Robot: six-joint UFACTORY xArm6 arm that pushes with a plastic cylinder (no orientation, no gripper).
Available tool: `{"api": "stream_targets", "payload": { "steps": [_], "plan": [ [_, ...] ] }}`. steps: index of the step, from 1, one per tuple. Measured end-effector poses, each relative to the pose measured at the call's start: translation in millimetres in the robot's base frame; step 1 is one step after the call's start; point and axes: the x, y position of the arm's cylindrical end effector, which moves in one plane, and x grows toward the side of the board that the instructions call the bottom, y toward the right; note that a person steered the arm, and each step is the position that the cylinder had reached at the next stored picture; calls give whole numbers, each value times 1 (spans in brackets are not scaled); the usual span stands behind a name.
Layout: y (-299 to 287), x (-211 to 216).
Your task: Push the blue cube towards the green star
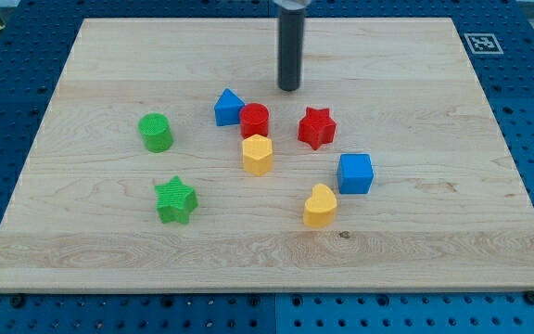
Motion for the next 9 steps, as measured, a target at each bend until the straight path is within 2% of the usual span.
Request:
{"api": "stream_targets", "payload": {
  "steps": [2, 3, 5, 6, 9],
  "plan": [
    [91, 52],
    [121, 102],
    [139, 204],
    [139, 230],
    [113, 189]
  ]
}}
